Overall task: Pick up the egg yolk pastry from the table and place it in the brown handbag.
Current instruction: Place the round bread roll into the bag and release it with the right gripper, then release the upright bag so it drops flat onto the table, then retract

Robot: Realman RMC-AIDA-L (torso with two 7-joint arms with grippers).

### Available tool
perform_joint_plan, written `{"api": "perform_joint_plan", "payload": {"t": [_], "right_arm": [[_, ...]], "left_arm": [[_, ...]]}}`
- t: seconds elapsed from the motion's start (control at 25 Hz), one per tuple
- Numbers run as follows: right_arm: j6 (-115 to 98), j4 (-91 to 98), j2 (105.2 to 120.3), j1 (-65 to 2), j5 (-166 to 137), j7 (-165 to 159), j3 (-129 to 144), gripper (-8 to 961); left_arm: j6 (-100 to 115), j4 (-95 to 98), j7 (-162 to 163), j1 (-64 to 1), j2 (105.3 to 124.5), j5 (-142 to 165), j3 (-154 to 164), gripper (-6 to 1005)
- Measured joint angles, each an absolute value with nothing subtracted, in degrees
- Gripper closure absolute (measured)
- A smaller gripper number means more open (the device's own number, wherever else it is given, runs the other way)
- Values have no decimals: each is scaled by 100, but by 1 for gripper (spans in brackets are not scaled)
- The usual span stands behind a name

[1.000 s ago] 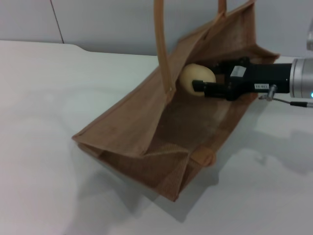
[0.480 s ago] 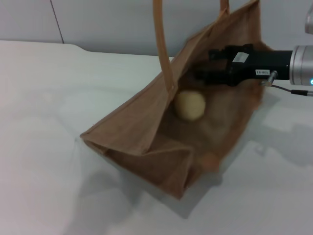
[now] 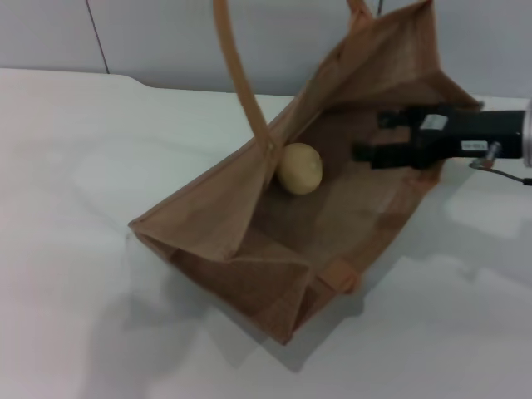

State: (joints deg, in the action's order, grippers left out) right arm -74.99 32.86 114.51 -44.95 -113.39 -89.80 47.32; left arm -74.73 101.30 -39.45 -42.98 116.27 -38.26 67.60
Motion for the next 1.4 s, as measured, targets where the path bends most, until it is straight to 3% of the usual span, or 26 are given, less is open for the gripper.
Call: {"api": "perform_joint_plan", "payload": {"t": [0.36,0.72,0.92,1.0,1.4], "right_arm": [[-7611,5006,11510,-3211,-11326,-9473,4583,59],[-7377,4910,11555,-3008,-11351,-8904,3398,59],[-7173,4528,11544,-3127,-11343,-8696,3331,59],[-7083,4417,11554,-3173,-11342,-8635,3331,59],[-6992,4111,11559,-3375,-11300,-8506,3320,59]], "left_arm": [[-6684,9792,-4082,-3620,11635,-3909,6732,880],[-5886,8623,-4225,-3489,11639,-4730,6732,846],[-5777,7768,-5234,-3583,11630,-6016,6692,638],[-5850,7413,-5844,-3626,11626,-6691,6664,398],[-6896,6143,-7718,-3892,11607,-8452,6287,205]]}}
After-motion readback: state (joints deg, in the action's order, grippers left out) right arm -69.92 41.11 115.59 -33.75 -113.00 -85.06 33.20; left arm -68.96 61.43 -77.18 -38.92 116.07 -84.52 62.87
